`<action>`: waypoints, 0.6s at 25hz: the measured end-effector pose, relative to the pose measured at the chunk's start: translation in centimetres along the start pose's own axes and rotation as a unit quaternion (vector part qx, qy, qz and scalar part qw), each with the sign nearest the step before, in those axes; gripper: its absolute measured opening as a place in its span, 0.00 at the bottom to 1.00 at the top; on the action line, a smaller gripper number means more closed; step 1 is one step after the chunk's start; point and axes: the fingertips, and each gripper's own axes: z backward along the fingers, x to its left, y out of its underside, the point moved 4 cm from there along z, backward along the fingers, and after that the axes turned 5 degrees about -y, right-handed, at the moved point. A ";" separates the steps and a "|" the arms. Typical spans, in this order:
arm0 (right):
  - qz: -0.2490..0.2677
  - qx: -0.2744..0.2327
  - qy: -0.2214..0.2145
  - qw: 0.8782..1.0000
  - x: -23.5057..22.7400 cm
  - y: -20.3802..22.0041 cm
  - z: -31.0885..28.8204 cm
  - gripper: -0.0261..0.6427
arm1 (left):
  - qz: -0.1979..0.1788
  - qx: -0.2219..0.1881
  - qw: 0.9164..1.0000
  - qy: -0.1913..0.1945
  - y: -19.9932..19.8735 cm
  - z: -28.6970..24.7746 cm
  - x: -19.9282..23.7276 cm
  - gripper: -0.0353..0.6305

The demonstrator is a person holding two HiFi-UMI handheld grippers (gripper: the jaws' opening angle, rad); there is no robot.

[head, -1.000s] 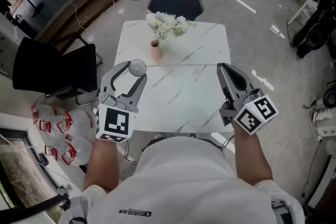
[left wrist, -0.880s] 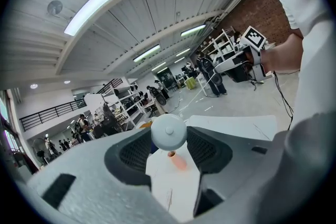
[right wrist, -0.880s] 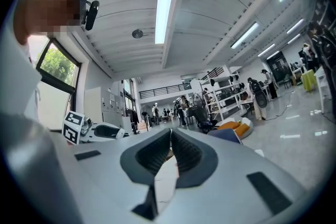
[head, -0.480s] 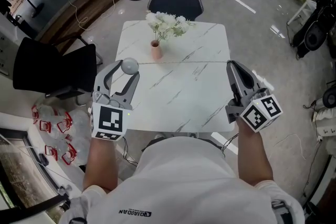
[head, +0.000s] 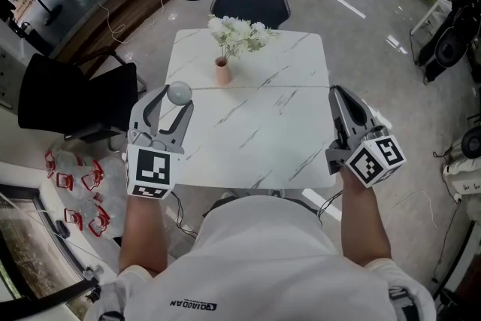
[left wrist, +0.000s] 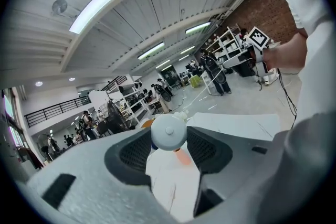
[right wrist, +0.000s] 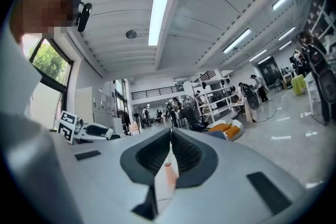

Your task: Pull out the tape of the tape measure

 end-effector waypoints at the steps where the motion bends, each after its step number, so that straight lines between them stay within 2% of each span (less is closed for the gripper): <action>1: 0.003 0.002 -0.002 1.000 0.0 0.1 0.1 0.06 | 0.002 0.001 1.000 0.000 0.1 0.1 0.2 0.39; 15: -0.008 0.014 -0.015 1.000 0.5 0.7 0.0 0.06 | 0.009 0.013 1.000 0.013 0.9 -0.2 -1.0 0.39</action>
